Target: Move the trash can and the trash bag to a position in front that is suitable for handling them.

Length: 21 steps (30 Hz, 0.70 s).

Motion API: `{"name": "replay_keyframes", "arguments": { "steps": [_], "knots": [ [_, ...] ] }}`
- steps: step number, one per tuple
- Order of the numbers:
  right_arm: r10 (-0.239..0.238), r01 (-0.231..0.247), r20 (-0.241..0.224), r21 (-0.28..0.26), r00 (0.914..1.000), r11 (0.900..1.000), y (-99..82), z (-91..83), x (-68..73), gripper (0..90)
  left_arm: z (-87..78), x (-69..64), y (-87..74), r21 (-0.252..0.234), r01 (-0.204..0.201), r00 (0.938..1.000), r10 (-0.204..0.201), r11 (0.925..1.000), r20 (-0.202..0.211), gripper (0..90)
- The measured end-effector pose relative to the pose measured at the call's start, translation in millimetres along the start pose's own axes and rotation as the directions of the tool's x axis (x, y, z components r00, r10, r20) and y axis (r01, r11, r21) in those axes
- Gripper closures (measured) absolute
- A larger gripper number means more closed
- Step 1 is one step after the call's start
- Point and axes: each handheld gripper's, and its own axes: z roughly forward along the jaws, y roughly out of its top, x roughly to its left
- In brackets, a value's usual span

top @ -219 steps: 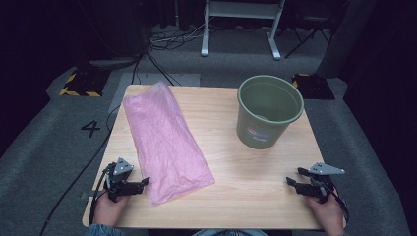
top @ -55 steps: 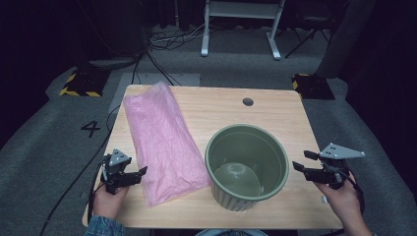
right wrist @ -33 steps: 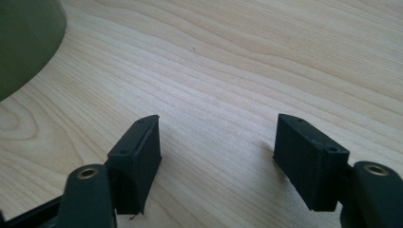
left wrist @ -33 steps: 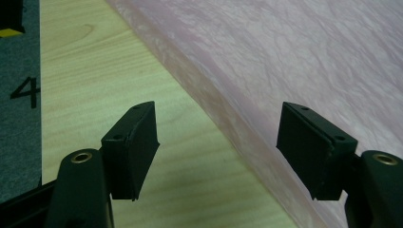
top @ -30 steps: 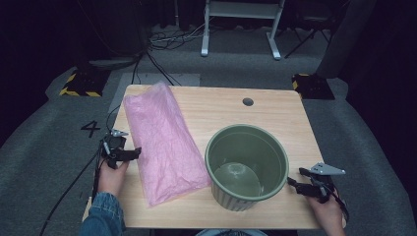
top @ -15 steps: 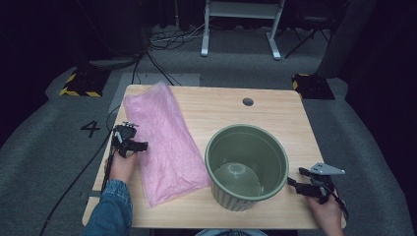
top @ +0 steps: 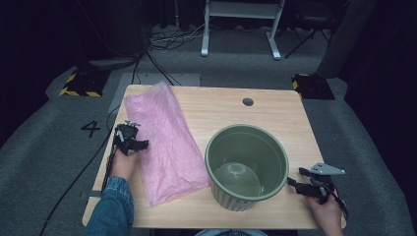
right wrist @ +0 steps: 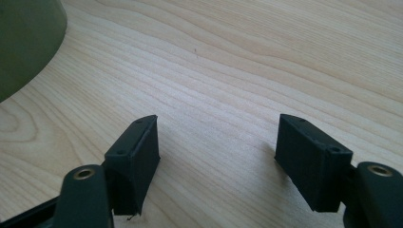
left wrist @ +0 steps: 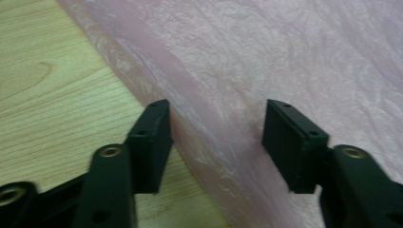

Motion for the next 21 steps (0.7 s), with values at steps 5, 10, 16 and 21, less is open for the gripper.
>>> {"name": "replay_keyframes", "arguments": {
  "steps": [5,10,16,21],
  "knots": [
    [0.001,-0.001,0.001,0.0,1.0,1.0,0.1,0.1,0.1,31.3,-0.6,-8.4,1.9,0.002,-0.018,0.9998,0.018,0.9998,0.005,71.3],
    [0.001,-0.001,0.0,0.0,1.0,1.0,0.2,0.2,0.1,31.3,0.5,-8.1,-1.4,-0.031,-0.031,0.9993,0.032,0.999,0.019,87.7],
    [0.002,-0.002,0.0,0.0,1.0,1.0,0.2,0.2,0.1,31.3,1.3,-2.5,-3.7,-0.057,-0.014,0.9954,0.019,0.9983,0.094,89.8],
    [0.002,-0.002,0.0,0.0,1.0,1.0,0.2,0.2,0.1,31.3,-11.9,-5.1,-3.9,-0.14,-0.035,0.985,0.058,0.9895,0.162,89.7]
  ]
}}
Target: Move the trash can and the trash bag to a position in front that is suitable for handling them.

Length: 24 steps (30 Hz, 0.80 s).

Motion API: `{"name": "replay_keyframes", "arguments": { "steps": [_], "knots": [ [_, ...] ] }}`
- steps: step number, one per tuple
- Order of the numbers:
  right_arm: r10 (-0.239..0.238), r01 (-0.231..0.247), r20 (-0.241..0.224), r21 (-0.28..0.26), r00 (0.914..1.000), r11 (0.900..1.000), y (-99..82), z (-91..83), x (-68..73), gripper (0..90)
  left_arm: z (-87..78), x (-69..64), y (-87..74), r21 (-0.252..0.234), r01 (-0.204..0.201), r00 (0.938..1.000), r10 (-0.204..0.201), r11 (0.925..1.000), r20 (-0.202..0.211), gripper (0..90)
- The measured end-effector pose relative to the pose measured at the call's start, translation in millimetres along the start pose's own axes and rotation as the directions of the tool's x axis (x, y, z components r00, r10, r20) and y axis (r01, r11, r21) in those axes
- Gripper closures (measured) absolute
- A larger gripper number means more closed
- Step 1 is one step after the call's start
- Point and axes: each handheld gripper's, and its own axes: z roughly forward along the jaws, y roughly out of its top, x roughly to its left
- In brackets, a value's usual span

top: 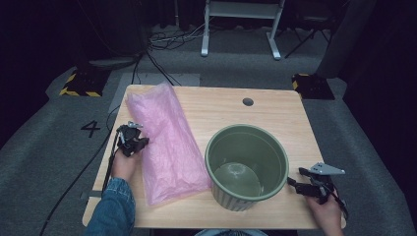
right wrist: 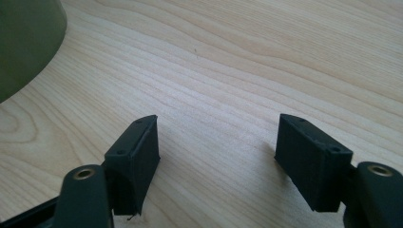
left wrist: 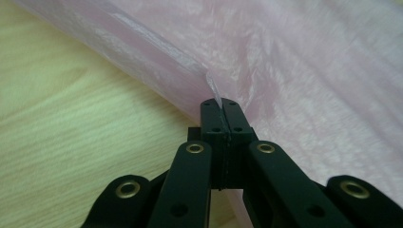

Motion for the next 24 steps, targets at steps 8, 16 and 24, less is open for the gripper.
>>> {"name": "replay_keyframes", "arguments": {
  "steps": [8,16,24],
  "knots": [
    [0.0,0.0,0.0,0.0,1.0,1.0,0.0,0.0,0.0,31.3,-41.9,-10.1,-1.0,-0.14,-0.041,0.9884,0.06,0.9893,0.139,89.7],
    [0.0,0.0,0.0,0.0,1.0,1.0,0.0,0.0,-0.1,31.3,-76.5,-17.7,0.1,-0.264,-0.077,0.9705,0.133,0.9614,0.201,89.6],
    [-0.001,0.001,0.0,0.0,1.0,1.0,0.1,0.2,-0.1,31.3,-105.2,-30.6,8.6,-0.393,-0.124,0.9497,0.224,0.911,0.219,89.6]
  ]
}}
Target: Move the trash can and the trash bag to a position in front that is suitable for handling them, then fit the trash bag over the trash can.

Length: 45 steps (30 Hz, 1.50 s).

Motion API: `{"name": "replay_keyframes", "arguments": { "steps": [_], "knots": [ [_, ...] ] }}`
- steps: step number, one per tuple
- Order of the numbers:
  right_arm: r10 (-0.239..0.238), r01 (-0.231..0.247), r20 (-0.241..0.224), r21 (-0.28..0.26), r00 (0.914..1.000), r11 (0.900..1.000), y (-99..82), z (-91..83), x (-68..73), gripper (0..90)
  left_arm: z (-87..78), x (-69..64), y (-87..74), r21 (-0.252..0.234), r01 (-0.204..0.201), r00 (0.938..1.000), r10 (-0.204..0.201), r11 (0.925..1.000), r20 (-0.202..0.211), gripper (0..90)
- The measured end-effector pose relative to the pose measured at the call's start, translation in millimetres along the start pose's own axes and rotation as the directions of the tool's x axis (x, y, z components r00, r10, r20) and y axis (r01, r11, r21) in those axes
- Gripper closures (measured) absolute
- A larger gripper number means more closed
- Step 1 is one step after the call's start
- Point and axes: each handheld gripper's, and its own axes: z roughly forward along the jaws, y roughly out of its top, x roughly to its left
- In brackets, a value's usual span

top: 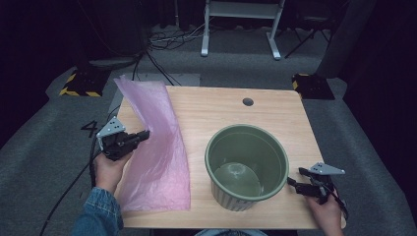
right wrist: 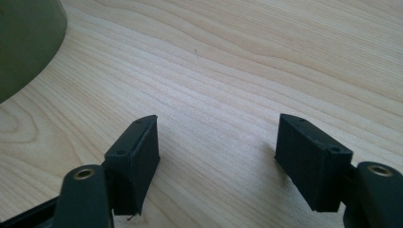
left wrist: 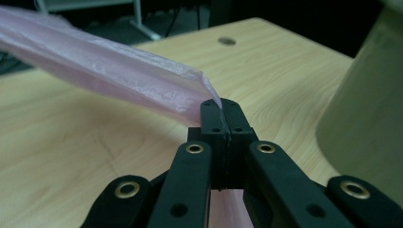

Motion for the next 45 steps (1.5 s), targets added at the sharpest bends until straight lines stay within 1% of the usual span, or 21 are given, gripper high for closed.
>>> {"name": "replay_keyframes", "arguments": {
  "steps": [3,8,11,13,16,17,19,21,23,28,32,37,41,45],
  "knots": [
    [0.0,0.0,0.0,0.0,1.0,1.0,0.0,0.0,0.0,31.3,-6.6,-8.3,10.2,-0.044,-0.034,0.9993,0.035,0.9985,0.011,89.5],
    [-0.002,0.002,-0.003,0.0,1.0,1.0,0.0,0.0,0.2,31.2,-15.3,-16.8,25.9,-0.094,-0.054,0.9982,0.056,0.9941,0.021,89.5],
    [-0.003,0.003,-0.004,-0.001,1.0,1.0,0.0,0.0,0.3,31.2,-20.2,-20.7,34.5,-0.121,-0.075,0.9967,0.078,0.9898,0.02,89.5],
    [-0.005,0.005,-0.005,-0.001,1.0,1.0,0.0,0.0,0.4,31.2,-22.7,-23.4,39.2,-0.137,-0.081,0.9959,0.086,0.9873,0.03,89.6],
    [-0.004,0.004,-0.004,-0.002,1.0,1.0,-0.1,0.0,0.6,31.2,-25.4,-26.9,46.2,-0.161,-0.103,0.9914,0.114,0.9816,0.063,89.5],
    [-0.004,0.004,-0.004,-0.002,1.0,1.0,-0.1,0.0,0.6,31.2,-26.0,-28.0,48.7,-0.166,-0.108,0.9899,0.121,0.9803,0.074,89.5],
    [-0.004,0.004,-0.004,-0.002,1.0,1.0,-0.1,0.0,0.6,31.2,-26.9,-29.7,53.8,-0.175,-0.116,0.9876,0.132,0.9777,0.084,89.6],
    [-0.004,0.004,-0.004,-0.002,1.0,1.0,-0.1,0.0,0.6,31.2,-27.6,-30.1,59.5,-0.186,-0.112,0.9867,0.131,0.9762,0.096,89.5],
    [-0.004,0.004,-0.004,-0.002,1.0,1.0,-0.1,0.0,0.6,31.2,-28.5,-30.2,65.8,-0.189,-0.114,0.9859,0.135,0.9752,0.099,89.6],
    [-0.004,0.004,-0.007,-0.001,1.0,1.0,-0.4,-0.4,1.4,31.2,-31.0,-33.1,81.6,-0.218,-0.111,0.9829,0.139,0.9697,0.12,89.5],
    [-0.004,0.004,-0.007,-0.002,1.0,1.0,-0.5,-0.4,1.6,31.2,-31.3,-39.4,95.1,-0.225,-0.13,0.9785,0.161,0.9656,0.129,89.6],
    [-0.004,0.004,-0.007,-0.002,1.0,1.0,-0.5,-0.4,1.6,31.2,-33.2,-48.3,110.7,-0.23,-0.163,0.972,0.196,0.9594,0.13,89.5],
    [-0.004,0.004,-0.007,-0.002,1.0,1.0,-0.5,-0.4,1.6,31.1,-35.4,-51.8,119.8,-0.243,-0.17,0.9692,0.207,0.955,0.134,89.5],
    [-0.005,0.005,-0.008,-0.001,1.0,1.0,-0.4,-0.4,1.5,31.1,-37.2,-53.5,127.6,-0.252,-0.171,0.9673,0.211,0.9526,0.141,89.5]
  ]
}}
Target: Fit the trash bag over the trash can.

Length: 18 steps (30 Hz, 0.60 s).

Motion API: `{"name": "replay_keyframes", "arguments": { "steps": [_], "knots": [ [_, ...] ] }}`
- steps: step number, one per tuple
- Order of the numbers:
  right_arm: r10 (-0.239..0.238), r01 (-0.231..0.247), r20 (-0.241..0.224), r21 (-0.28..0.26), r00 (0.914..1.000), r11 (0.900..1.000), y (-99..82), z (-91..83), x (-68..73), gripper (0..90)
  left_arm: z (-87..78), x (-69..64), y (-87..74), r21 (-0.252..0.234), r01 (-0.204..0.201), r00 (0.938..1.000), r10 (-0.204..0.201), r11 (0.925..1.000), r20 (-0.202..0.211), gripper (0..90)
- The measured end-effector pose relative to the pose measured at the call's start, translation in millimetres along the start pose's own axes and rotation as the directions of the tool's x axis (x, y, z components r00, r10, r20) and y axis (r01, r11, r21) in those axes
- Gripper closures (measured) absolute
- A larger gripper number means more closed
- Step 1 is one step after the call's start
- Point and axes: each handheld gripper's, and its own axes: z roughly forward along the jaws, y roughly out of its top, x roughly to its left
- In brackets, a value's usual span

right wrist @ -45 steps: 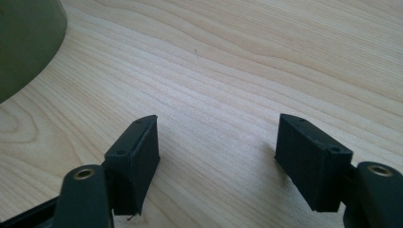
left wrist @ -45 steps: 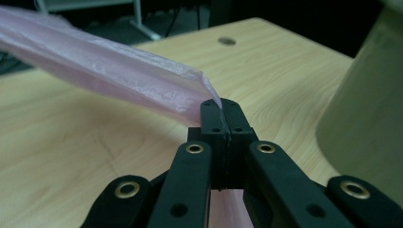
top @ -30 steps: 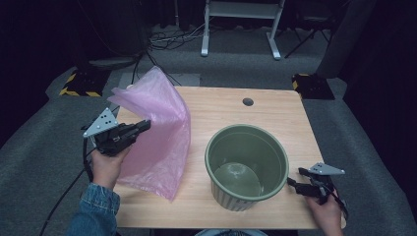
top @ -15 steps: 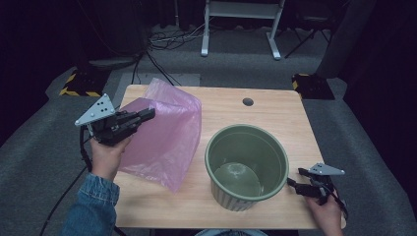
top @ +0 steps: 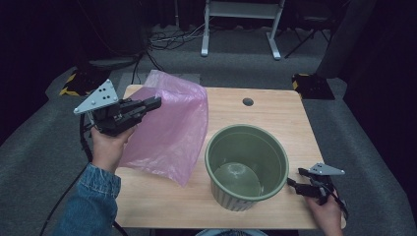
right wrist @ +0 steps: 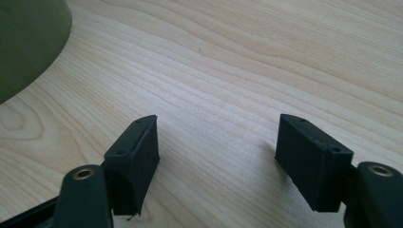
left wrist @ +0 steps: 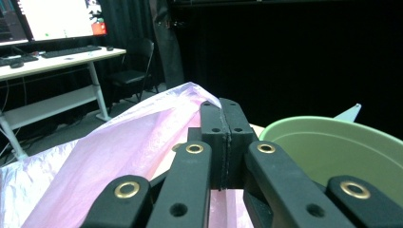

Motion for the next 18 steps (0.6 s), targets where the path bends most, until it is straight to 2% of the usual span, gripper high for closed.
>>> {"name": "replay_keyframes", "arguments": {
  "steps": [7,18],
  "knots": [
    [0.0,0.0,0.001,-0.001,1.0,1.0,-0.1,0.1,0.1,31.1,-0.6,-2.8,21.2,-0.025,-0.022,0.9996,0.023,0.9994,0.017,89.6],
    [-0.004,0.004,-0.002,0.001,1.0,1.0,-0.2,-0.2,0.4,31.1,-2.5,-1.8,57.5,-0.049,-0.036,0.998,0.038,0.9981,0.05,89.5]
  ]
}}
